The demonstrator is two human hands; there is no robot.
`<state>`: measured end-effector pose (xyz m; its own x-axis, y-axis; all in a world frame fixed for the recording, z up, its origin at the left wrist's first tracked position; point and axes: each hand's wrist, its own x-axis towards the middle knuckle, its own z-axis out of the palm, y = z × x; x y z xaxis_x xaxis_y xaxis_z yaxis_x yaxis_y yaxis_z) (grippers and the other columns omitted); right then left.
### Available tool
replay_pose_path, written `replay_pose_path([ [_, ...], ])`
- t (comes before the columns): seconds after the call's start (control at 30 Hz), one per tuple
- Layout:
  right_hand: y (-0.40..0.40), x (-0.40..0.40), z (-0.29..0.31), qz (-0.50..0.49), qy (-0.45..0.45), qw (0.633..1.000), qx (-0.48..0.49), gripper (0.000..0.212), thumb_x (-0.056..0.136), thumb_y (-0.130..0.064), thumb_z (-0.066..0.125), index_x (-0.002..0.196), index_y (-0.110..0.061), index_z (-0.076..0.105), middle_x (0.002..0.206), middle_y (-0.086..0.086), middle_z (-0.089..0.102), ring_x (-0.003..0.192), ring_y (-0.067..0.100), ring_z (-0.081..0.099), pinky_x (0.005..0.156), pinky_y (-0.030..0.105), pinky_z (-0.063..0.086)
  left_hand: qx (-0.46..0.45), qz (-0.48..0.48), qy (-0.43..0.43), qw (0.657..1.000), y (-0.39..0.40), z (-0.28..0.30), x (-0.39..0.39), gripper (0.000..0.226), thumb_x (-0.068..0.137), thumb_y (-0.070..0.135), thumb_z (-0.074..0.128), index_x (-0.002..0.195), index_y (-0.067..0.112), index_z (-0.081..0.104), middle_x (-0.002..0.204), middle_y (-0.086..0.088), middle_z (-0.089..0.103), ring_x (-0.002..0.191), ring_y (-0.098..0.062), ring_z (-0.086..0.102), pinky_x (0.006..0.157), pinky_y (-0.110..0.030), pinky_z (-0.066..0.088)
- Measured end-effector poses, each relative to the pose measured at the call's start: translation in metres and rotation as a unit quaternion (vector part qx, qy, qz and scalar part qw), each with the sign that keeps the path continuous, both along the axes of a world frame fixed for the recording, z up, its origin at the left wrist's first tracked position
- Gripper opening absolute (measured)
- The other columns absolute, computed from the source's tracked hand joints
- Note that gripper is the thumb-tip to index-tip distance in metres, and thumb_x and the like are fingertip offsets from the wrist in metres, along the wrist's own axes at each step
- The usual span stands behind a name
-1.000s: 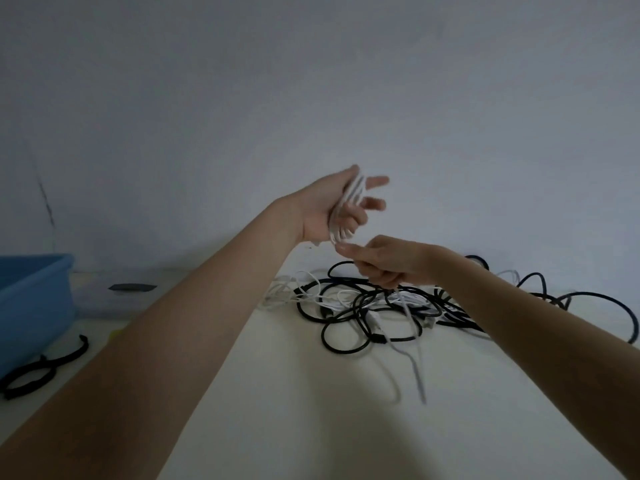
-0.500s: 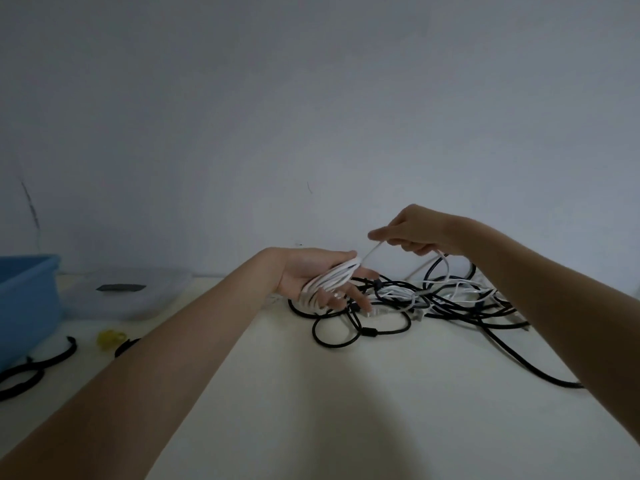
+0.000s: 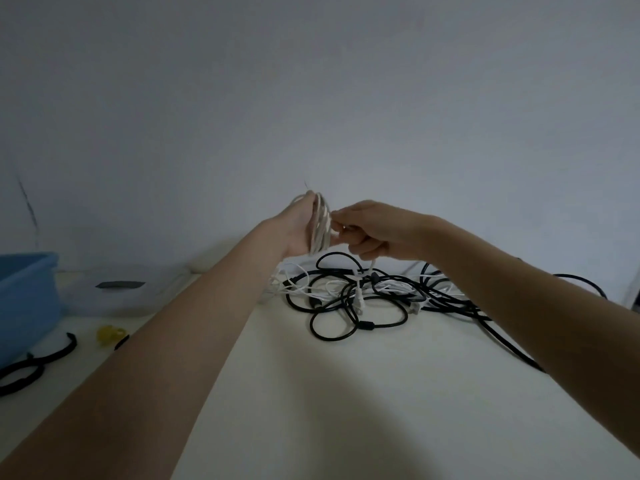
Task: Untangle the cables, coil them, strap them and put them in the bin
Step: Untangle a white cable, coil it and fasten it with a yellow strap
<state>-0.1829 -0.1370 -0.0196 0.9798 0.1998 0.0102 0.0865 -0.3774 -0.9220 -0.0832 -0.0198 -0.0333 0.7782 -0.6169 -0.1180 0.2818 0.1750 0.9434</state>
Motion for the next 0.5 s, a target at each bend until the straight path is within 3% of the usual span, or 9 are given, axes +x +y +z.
replay_pose_path([
  [0.07, 0.004, 0.001, -0.015, 0.017, -0.003, 0.999, 0.041, 0.043, 0.103, -0.034, 0.027, 0.063, -0.018, 0.031, 0.048, -0.007, 0.020, 0.039, 0.007, 0.013, 0.037, 0.019, 0.011, -0.049, 0.004, -0.005, 0.999, -0.006, 0.010, -0.008, 0.037, 0.103, 0.044, 0.021, 0.102, 0.019, 0.049, 0.091, -0.005, 0.052, 0.066, -0.020, 0.062, 0.059, -0.029, 0.053],
  [0.1, 0.005, 0.002, -0.022, 0.021, -0.007, 0.998, 0.054, 0.047, 0.102, -0.041, 0.026, 0.061, -0.018, 0.027, 0.050, -0.006, 0.017, 0.041, 0.008, 0.012, 0.038, 0.021, 0.010, -0.089, -0.014, -0.001, 0.996, -0.009, 0.015, -0.013, 0.037, 0.102, 0.045, 0.020, 0.106, 0.022, 0.048, 0.096, -0.007, 0.057, 0.069, -0.023, 0.064, 0.059, -0.029, 0.055],
  [0.17, 0.004, 0.002, -0.036, 0.025, -0.005, 0.999, 0.039, 0.055, 0.094, -0.059, 0.026, 0.058, -0.019, 0.020, 0.053, -0.003, 0.014, 0.045, 0.012, 0.009, 0.041, 0.025, 0.009, -0.141, -0.059, -0.005, 0.988, -0.011, 0.021, -0.023, 0.041, 0.102, 0.045, 0.019, 0.128, 0.021, 0.041, 0.094, -0.012, 0.067, 0.054, -0.018, 0.064, 0.040, -0.019, 0.048],
  [0.27, -0.005, 0.000, -0.056, 0.019, 0.011, 0.999, -0.029, 0.058, 0.077, -0.070, 0.036, 0.057, -0.019, 0.017, 0.054, -0.001, 0.012, 0.049, 0.013, 0.007, 0.045, 0.026, 0.007, -0.091, -0.156, -0.049, 0.982, -0.005, 0.022, -0.033, 0.049, 0.103, 0.040, 0.020, 0.140, 0.016, 0.041, 0.068, -0.008, 0.068, 0.031, -0.003, 0.042, 0.028, -0.011, 0.028],
  [0.4, -0.025, -0.001, -0.058, -0.018, 0.028, 0.988, -0.148, 0.053, 0.076, -0.057, 0.058, 0.053, -0.018, 0.030, 0.048, -0.002, 0.021, 0.041, 0.010, 0.015, 0.040, 0.020, 0.014, 0.063, -0.392, -0.078, 0.914, 0.015, 0.012, -0.038, 0.052, 0.099, 0.043, 0.019, 0.131, 0.010, 0.044, 0.060, -0.002, 0.062, 0.030, 0.002, 0.039, 0.031, -0.011, 0.025],
  [0.5, -0.038, 0.002, -0.043, -0.055, 0.021, 0.979, -0.195, 0.031, 0.094, -0.017, 0.054, 0.063, -0.013, 0.048, 0.048, -0.002, 0.031, 0.045, 0.012, 0.025, 0.040, 0.017, 0.025, 0.139, -0.501, -0.076, 0.851, 0.021, 0.001, -0.036, 0.064, 0.100, 0.045, 0.006, 0.127, 0.007, 0.050, 0.063, 0.001, 0.065, 0.032, 0.002, 0.038, 0.035, -0.012, 0.026],
])
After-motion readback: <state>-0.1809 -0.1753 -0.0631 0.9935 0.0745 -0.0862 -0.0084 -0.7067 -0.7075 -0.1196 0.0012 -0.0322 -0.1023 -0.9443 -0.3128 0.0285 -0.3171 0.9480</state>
